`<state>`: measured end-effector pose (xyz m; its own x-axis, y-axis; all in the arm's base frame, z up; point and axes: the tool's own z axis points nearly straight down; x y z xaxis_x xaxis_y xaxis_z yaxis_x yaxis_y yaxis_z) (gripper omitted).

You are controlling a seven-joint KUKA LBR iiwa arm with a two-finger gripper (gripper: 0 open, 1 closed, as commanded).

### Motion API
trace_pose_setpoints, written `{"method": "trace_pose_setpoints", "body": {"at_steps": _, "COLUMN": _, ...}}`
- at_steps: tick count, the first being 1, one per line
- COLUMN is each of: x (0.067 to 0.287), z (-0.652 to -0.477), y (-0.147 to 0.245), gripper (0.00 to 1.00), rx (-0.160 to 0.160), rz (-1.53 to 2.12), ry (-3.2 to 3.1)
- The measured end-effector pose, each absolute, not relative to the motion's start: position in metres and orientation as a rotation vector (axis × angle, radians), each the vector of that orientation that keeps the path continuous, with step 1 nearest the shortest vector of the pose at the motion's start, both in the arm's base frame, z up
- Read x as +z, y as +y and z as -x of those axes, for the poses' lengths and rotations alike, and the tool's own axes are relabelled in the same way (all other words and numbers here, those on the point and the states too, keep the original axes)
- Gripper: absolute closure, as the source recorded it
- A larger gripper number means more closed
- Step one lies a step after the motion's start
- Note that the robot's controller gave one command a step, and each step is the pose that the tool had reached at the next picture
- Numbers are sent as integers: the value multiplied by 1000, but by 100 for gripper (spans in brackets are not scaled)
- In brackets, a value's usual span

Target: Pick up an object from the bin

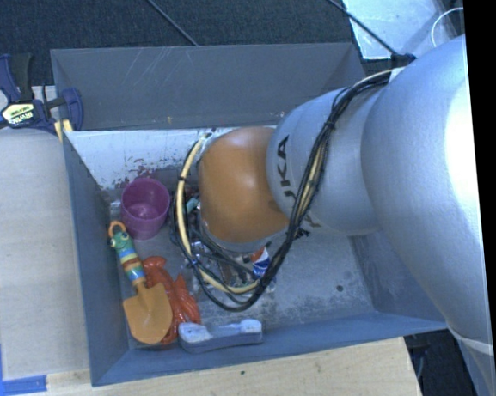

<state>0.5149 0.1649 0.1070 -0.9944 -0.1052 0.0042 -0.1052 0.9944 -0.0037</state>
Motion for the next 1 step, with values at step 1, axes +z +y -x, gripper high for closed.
{"method": "trace_pose_setpoints", "body": {"at_steps": 1, "x": 107, "z": -515, "y": 165, "gripper": 100, "rx": 6, "rz": -164, "ry": -3133}}
